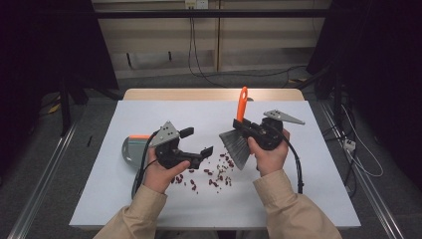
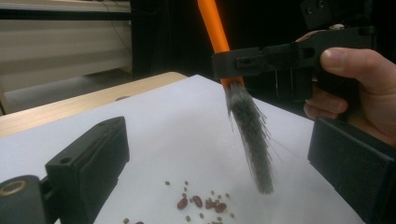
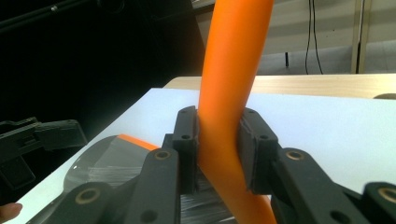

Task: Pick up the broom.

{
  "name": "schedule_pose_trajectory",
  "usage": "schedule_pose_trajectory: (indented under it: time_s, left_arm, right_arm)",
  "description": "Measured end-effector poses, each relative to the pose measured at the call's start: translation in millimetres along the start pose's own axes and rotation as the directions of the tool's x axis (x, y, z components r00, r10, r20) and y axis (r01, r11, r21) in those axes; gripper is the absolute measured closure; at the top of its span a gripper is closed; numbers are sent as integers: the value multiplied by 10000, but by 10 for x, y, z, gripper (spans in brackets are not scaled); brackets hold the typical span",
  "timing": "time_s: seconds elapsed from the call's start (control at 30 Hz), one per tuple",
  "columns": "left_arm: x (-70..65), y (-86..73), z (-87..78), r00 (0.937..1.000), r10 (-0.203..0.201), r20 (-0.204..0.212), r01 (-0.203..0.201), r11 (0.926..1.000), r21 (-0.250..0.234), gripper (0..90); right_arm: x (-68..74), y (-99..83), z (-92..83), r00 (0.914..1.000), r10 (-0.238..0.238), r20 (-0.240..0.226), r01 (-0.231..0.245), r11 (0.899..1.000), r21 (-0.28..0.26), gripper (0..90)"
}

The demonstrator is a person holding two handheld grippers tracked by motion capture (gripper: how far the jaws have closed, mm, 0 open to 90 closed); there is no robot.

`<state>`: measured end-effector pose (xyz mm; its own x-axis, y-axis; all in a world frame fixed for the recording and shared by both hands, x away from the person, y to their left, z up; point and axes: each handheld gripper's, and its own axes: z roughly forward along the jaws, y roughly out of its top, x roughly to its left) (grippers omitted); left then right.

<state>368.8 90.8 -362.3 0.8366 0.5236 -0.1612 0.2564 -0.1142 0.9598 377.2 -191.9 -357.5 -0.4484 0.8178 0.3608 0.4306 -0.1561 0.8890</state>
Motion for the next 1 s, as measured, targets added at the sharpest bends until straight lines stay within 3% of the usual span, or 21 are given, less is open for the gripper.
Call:
schedule_pose_trajectory:
  time_s: [0.4,0.57,0.77,1.0]
  left_arm:
    - [11,15,145,9984,-565,-1,565,9981,233,107]
    - [13,26,193,9982,-583,-126,588,9970,497,138]
    - [40,28,204,9967,-818,-11,817,9950,577,250]
    - [63,9,207,9959,-881,-192,894,9928,800,424]
  right_arm:
    - [224,8,147,9991,-334,-272,333,9994,-29,713]
    - [309,-11,200,9981,-512,-329,511,9987,-16,713]
    - [404,-42,254,9969,-592,-515,592,9982,-21,713]
    - [472,-59,282,9949,-618,-802,621,9981,17,713]
